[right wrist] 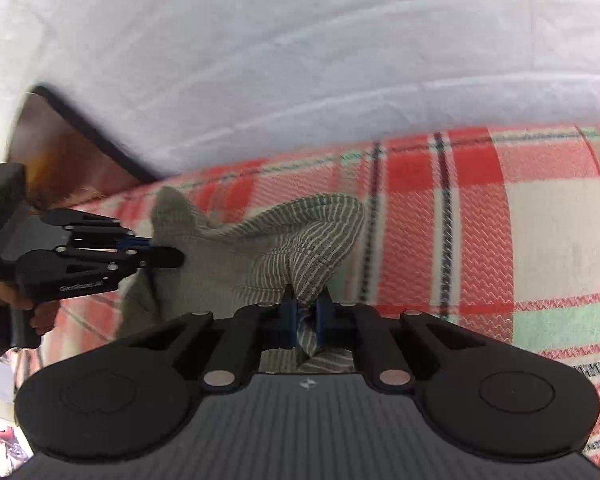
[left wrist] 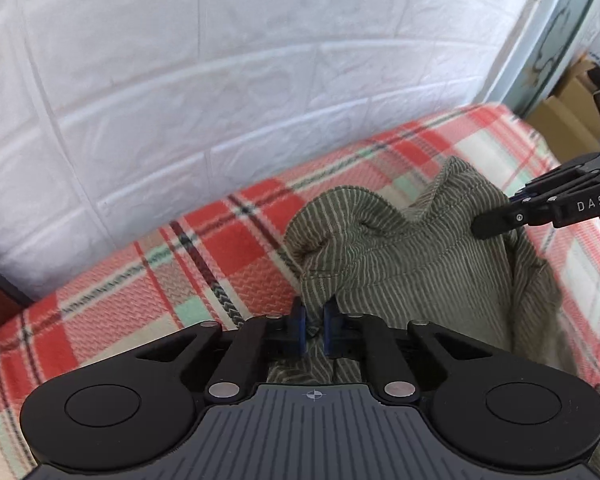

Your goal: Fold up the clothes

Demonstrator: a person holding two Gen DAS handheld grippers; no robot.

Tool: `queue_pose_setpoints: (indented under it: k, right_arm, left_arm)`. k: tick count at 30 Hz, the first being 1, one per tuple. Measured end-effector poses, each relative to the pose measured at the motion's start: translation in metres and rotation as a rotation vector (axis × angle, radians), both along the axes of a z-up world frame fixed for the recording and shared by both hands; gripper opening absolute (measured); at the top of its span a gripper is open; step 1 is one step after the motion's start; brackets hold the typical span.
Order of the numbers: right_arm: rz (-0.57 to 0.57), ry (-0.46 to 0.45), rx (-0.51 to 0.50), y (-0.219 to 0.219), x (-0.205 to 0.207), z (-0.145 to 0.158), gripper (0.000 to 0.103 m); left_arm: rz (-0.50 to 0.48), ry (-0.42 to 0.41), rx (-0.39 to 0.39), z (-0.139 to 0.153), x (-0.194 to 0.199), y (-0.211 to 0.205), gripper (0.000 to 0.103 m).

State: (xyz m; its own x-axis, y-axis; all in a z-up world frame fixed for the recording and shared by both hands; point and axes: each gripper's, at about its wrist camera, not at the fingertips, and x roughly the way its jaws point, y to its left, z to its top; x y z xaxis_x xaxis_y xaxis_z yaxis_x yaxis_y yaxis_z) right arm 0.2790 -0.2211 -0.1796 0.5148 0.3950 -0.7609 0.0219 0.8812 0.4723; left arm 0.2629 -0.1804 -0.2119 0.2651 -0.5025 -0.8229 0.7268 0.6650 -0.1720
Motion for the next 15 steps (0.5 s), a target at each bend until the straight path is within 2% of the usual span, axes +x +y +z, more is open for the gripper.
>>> queue_pose_setpoints:
  k: [6,13,15]
  right_arm:
    - [0.043,-0.081,0.002,0.009,-0.022,0.046,0.009]
    - [0.107,-0.192,0.029,0.023,-0.065,0.092,0.009]
    - [0.131,-0.218,0.033,0.023,-0.077,0.094,0.009]
  left_arm:
    - [0.015,-0.030,-0.097,0.047,-0.028,0.023,0.002]
    - [0.014,-0.087,-0.177,0.102,-0.092,0.058,0.003]
    - [0.010,-0.097,-0.201,0.115,-0.117,0.070,0.003]
